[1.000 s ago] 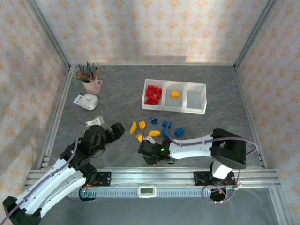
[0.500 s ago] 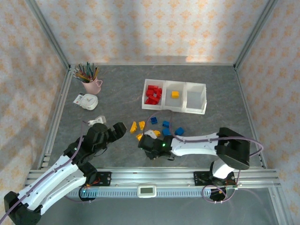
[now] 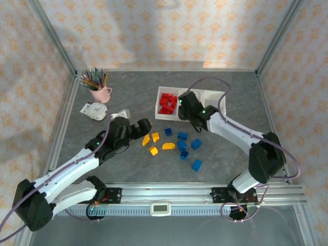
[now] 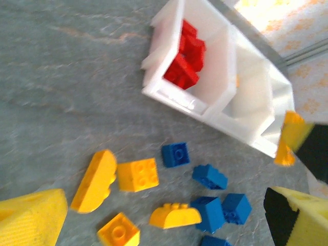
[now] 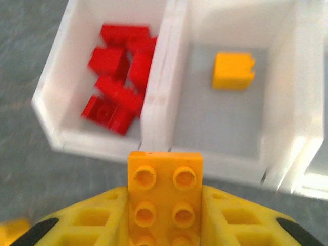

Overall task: Sort the legos into containers by color
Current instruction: Place the lego in the container, then pick up the lego from the center of the table.

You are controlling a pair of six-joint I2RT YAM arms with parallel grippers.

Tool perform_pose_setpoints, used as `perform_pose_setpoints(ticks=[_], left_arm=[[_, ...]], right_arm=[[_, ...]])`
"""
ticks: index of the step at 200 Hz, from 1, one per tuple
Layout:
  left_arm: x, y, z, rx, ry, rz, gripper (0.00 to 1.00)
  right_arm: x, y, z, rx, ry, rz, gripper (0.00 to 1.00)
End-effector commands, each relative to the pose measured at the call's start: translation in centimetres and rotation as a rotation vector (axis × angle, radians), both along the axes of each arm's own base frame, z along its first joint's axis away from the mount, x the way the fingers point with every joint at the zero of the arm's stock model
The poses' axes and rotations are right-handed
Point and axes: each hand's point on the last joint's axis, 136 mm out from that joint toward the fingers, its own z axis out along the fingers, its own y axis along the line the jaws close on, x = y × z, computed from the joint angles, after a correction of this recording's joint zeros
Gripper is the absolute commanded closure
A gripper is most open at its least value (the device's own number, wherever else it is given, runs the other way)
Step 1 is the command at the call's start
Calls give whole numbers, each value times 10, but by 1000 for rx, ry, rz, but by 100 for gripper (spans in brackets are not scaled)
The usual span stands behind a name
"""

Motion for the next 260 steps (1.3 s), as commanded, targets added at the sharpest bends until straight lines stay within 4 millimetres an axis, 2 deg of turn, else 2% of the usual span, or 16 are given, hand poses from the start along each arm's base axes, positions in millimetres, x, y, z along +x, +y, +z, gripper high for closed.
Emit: perform_pose_setpoints(ticks=[1, 40, 64, 89, 125, 156, 179, 221, 260], left_arm=[[25, -16, 31, -3, -109, -34, 1], [49, -29, 32, 24, -124, -32, 1], [56, -32, 32, 29, -130, -30, 1], [58, -32, 33, 36, -133, -26, 1], [57, -31, 36, 36, -141, -24, 0], [50, -26, 42, 34, -144, -27, 1], [39, -17, 42, 37, -147, -14, 1], [15, 5, 32, 33, -124, 24, 1], [-6, 28, 14, 34, -89, 84, 1]], right_arm=[[40, -2, -6, -9, -14, -4, 66], [95, -9, -31, -51, -11, -67, 66], [116, -16, -41, -29, -2, -93, 64], [126, -17, -42, -20, 4, -95, 55], [125, -13, -16, 15, -31, -73, 50], [102, -9, 13, 84, -57, -36, 50], [76, -9, 18, 85, -45, -17, 48], [16, 6, 8, 71, 4, 47, 45], [-36, 35, -15, 70, 61, 127, 41]])
